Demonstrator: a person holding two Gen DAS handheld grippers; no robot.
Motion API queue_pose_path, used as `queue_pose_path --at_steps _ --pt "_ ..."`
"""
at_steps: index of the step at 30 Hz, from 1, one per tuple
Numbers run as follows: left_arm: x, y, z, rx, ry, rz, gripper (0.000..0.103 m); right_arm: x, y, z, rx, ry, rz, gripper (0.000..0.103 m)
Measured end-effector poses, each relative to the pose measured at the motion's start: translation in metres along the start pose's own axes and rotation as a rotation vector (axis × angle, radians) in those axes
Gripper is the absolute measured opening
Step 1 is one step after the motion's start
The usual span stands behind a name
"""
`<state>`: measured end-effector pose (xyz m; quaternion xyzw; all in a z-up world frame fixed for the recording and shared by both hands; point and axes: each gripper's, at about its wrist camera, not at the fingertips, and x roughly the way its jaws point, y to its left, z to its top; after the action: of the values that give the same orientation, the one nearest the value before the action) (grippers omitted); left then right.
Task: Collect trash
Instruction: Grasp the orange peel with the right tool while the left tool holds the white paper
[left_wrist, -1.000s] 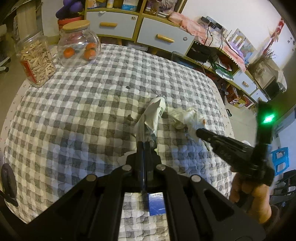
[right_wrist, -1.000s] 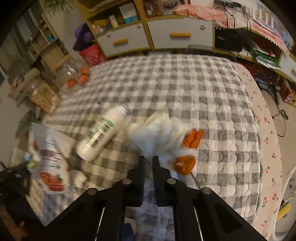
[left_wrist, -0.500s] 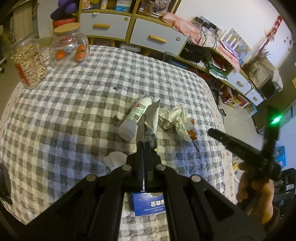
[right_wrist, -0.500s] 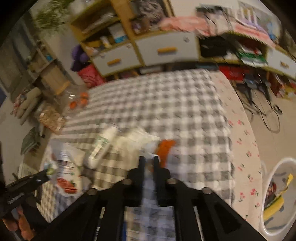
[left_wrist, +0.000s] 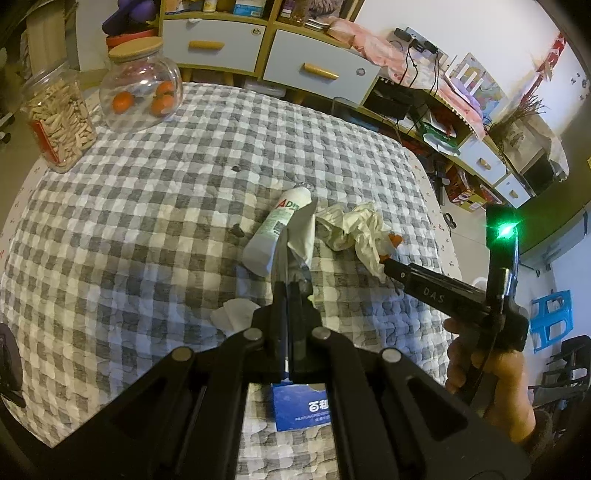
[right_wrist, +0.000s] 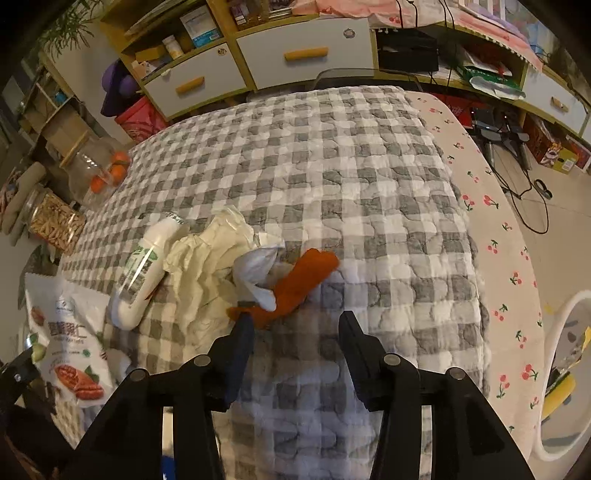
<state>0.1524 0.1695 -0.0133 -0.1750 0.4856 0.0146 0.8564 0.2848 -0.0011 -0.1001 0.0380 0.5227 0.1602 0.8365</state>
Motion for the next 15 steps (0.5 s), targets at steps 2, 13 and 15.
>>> queue_pose_path --at_steps 2,13,15 --pt "0.0 0.002 0.0 -0.001 0.001 0.001 0.0 -0.001 0.001 0.001 0.007 -0.003 0.016 0.049" --pt "0.0 0.001 0.0 0.003 0.006 0.006 0.0 0.01 0.007 0.005 0.008 -0.01 0.044 0.049" --pt "0.003 0.0 -0.001 0.007 0.01 0.007 0.0 0.015 0.007 0.006 0.009 -0.01 0.06 0.049"
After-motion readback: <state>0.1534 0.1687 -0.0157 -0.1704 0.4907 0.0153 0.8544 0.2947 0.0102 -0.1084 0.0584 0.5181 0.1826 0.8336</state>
